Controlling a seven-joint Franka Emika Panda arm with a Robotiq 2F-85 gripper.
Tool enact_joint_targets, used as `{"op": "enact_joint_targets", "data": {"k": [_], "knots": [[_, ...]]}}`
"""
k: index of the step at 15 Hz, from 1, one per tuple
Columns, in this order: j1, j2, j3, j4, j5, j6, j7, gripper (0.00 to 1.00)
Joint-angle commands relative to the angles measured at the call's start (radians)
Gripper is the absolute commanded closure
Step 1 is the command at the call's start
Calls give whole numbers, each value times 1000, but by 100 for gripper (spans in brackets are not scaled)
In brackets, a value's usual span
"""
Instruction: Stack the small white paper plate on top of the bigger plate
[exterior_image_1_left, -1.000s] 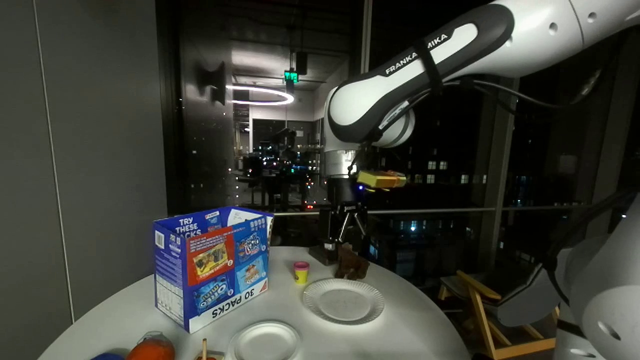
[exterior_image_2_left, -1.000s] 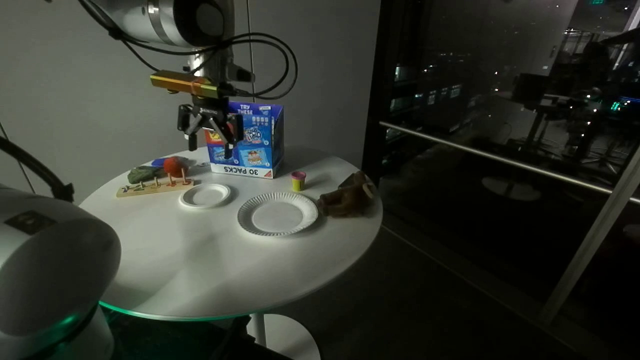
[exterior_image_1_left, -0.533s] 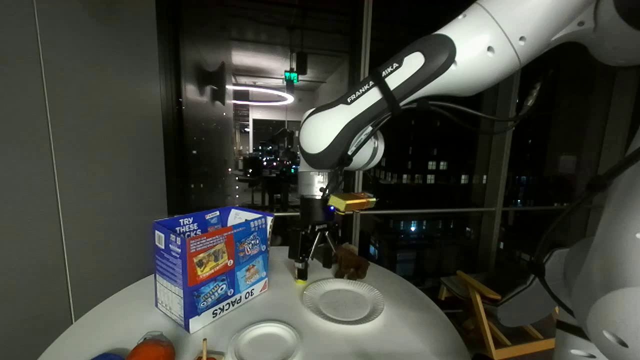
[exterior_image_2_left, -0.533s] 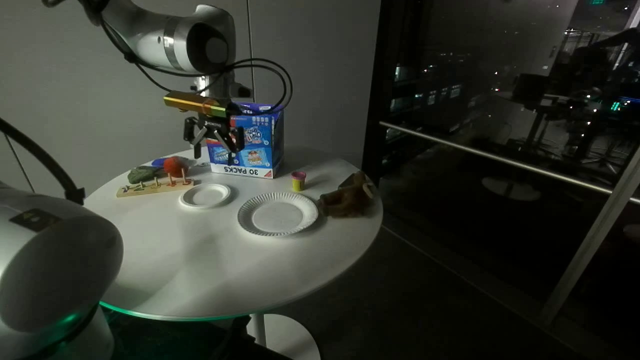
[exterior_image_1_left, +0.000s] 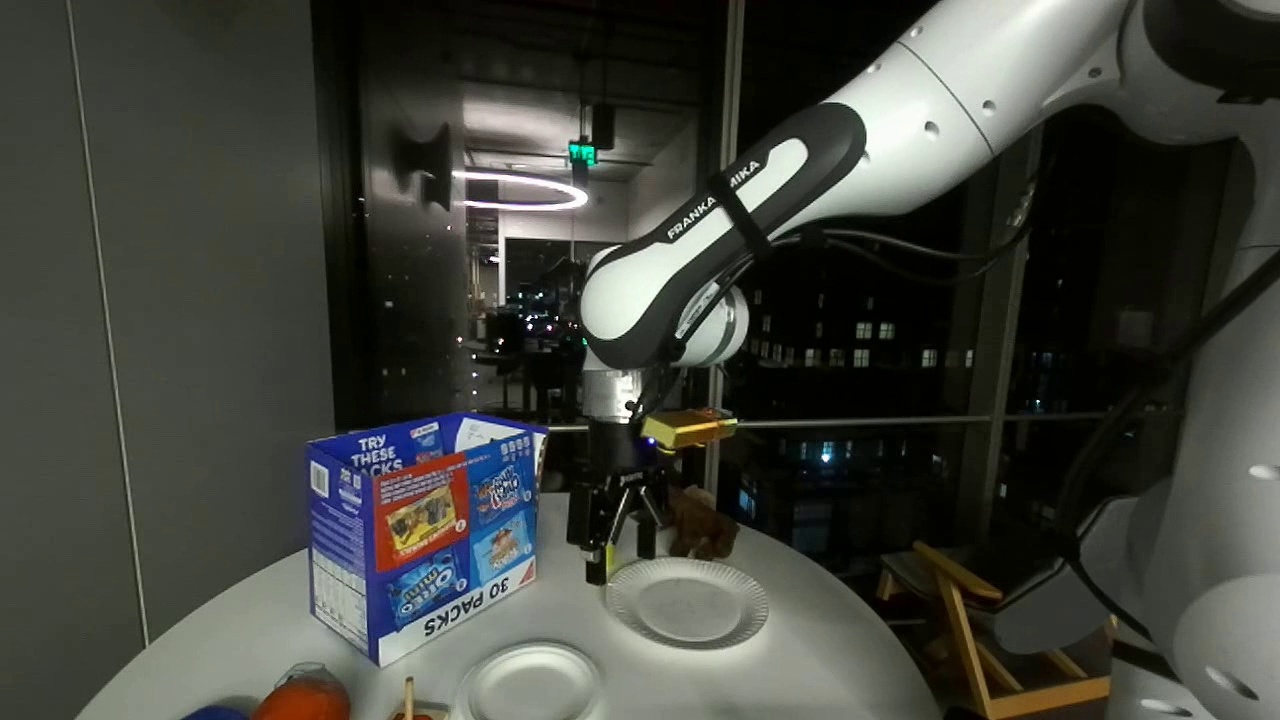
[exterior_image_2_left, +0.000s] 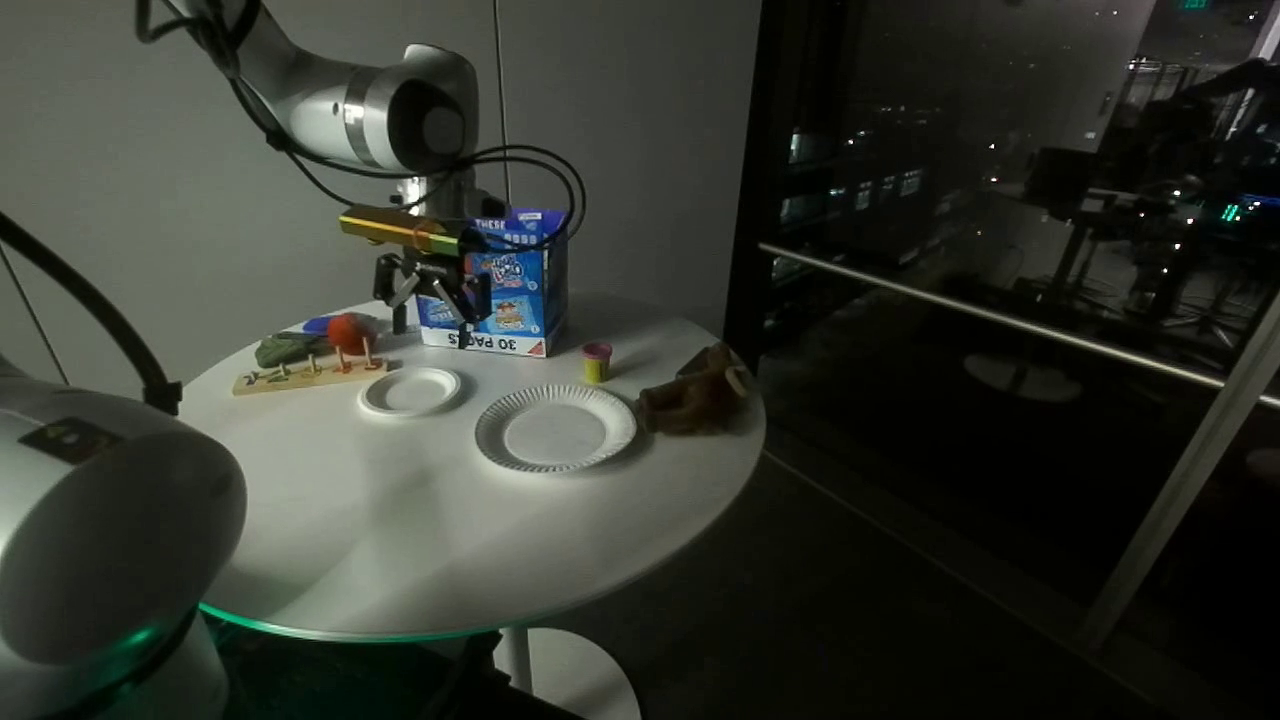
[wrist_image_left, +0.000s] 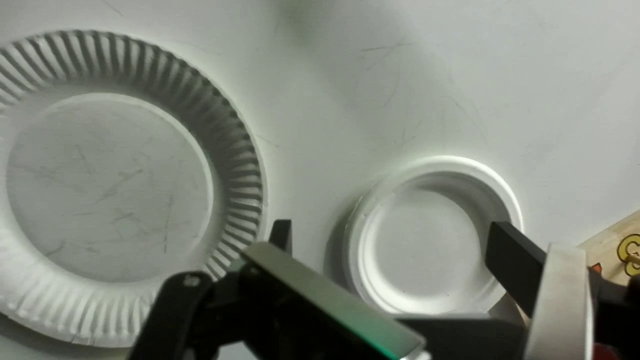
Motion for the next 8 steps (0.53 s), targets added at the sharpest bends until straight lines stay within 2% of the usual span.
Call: {"op": "enact_joint_targets", "data": {"k": [1, 8], "knots": [[-6, 6, 6, 3, 1, 3, -6, 0], [-11, 161, 5, 32, 115, 221, -111, 0]]}}
